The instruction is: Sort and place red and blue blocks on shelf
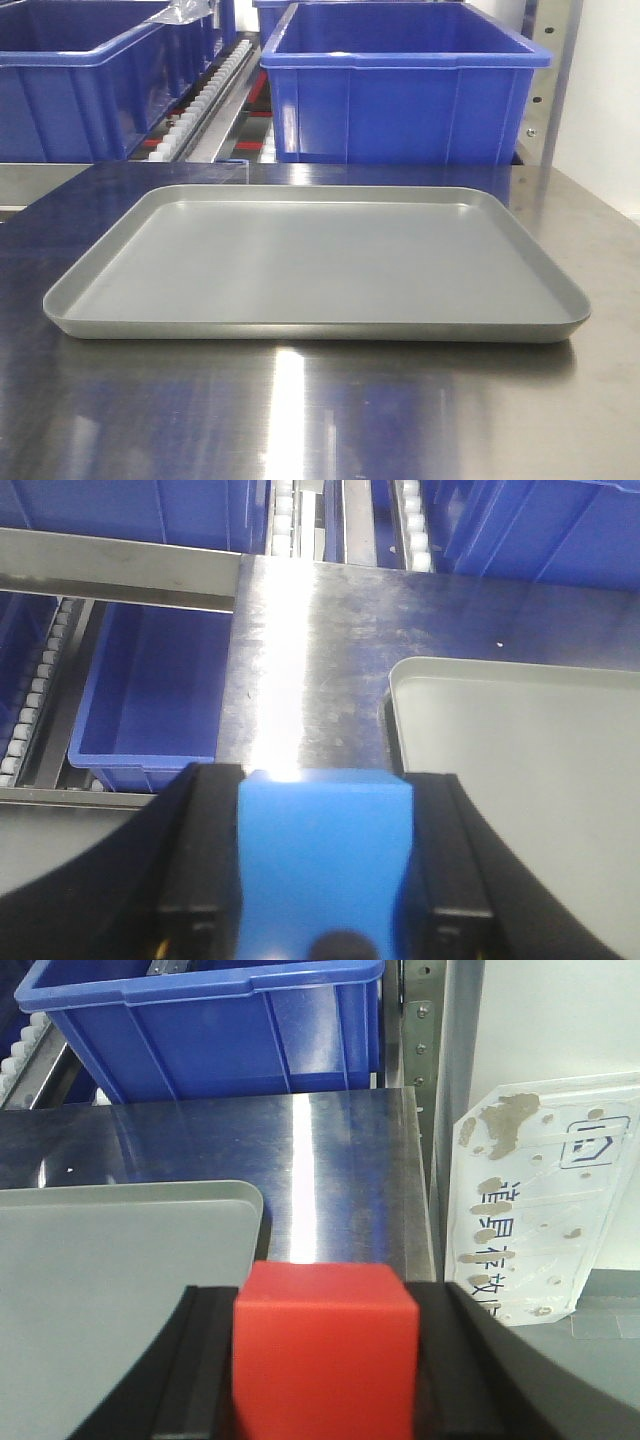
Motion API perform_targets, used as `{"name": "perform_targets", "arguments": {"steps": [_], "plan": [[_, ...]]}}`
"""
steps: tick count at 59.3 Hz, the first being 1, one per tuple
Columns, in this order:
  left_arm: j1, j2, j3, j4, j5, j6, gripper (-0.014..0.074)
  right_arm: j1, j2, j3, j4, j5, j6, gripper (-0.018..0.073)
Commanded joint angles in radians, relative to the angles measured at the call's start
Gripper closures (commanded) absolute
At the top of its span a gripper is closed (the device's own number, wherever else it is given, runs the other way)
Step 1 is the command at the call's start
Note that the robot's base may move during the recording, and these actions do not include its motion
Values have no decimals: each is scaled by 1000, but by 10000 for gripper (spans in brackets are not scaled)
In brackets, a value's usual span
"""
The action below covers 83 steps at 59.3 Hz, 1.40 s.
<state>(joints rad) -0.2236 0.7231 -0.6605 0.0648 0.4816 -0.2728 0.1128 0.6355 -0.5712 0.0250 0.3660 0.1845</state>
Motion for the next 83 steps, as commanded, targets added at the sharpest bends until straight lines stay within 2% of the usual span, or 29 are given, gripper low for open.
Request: {"name": "perform_targets", "arguments": {"steps": [1,83], "plan": [[1,-5,-28,5,-83,0,474,-4,-5,-30,-8,-88,-3,501],[1,-5,-28,5,-83,0,474,-4,-5,-30,-8,-88,-3,501]]}}
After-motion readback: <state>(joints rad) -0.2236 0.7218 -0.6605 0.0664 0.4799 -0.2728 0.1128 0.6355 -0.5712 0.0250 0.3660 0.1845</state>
